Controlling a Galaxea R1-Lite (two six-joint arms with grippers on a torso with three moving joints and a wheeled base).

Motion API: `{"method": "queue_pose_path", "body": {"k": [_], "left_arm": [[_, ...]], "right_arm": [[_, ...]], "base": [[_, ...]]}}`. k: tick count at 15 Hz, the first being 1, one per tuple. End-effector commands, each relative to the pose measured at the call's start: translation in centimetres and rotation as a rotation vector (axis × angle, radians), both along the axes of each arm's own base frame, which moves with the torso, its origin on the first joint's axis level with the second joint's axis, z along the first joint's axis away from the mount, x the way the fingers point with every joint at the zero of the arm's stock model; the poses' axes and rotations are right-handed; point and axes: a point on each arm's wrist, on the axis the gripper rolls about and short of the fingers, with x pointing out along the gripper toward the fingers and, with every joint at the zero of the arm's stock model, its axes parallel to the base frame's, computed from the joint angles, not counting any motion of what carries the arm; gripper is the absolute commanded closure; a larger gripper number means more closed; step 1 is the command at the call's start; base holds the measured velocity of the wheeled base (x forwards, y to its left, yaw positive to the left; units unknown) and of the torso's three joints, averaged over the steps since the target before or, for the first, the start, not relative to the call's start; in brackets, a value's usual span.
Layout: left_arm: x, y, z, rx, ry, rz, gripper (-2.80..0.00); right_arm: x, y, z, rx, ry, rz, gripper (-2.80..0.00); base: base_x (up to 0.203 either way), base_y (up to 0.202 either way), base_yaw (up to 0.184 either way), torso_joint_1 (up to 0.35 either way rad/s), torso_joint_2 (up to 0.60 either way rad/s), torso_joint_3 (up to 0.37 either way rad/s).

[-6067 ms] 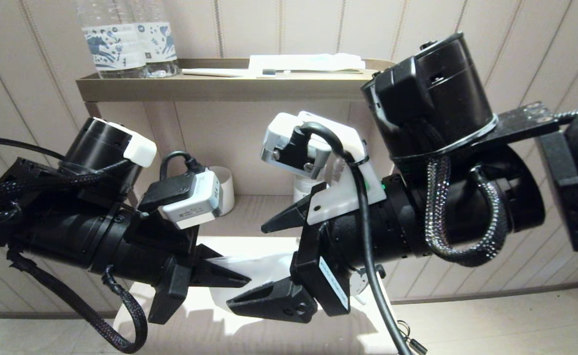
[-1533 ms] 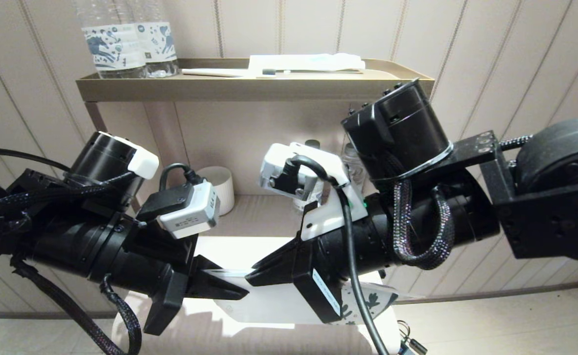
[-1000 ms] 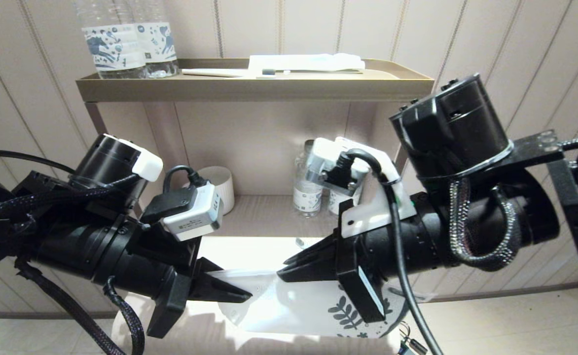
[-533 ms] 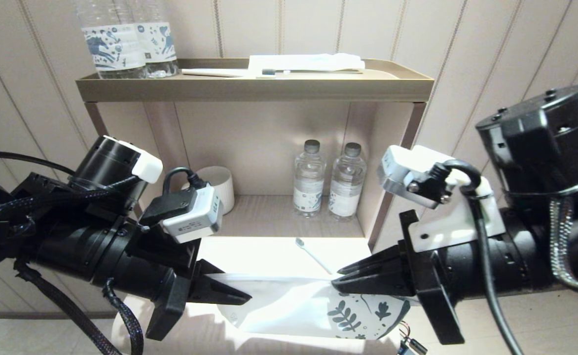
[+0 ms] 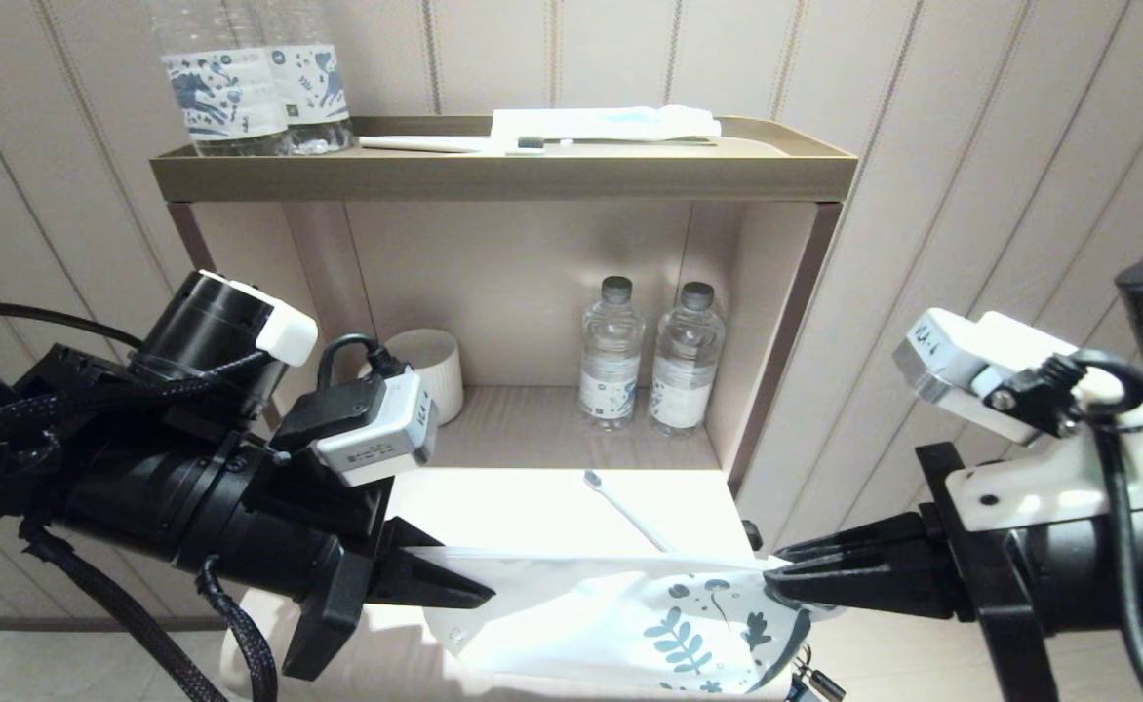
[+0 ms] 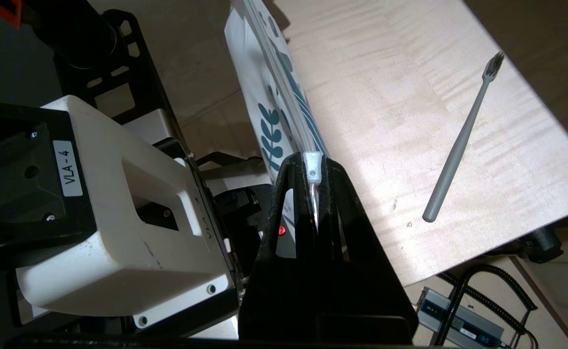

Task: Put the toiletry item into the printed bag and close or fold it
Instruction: Open the storage bag

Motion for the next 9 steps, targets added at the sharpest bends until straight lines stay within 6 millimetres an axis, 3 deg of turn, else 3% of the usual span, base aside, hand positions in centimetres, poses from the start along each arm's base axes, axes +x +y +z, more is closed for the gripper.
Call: {"method": "queue_pose_path", "body": {"k": [1, 7, 8, 9], "left_arm": [[0.0, 0.0, 0.0, 0.000, -0.001, -0.003, 0.00], [0.0, 0.0, -0.3, 0.005, 0.006, -0.008, 0.00], [0.1, -0.1, -0.4, 0.007, 0.004, -0.011, 0.00], [0.1, -0.1, -0.4, 0.007, 0.000, -0.014, 0.00]], "right_arm": [[-0.6, -0.5, 0.0, 0.005, -0.006, -0.003, 0.00], [-0.1, -0.1, -0.5, -0.012, 0.007, 0.003, 0.00], [-0.1, -0.1, -0.6, -0.016, 0.009, 0.005, -2.80], [-0.2, -0.1, -1.0, -0.027, 0.012, 0.011, -2.80]], "base": [[0.000, 0.000, 0.000, 0.000, 0.00, 0.000], [0.000, 0.000, 0.000, 0.000, 0.00, 0.000], [0.000, 0.000, 0.000, 0.000, 0.00, 0.000], [0.000, 0.000, 0.000, 0.000, 0.00, 0.000]]}}
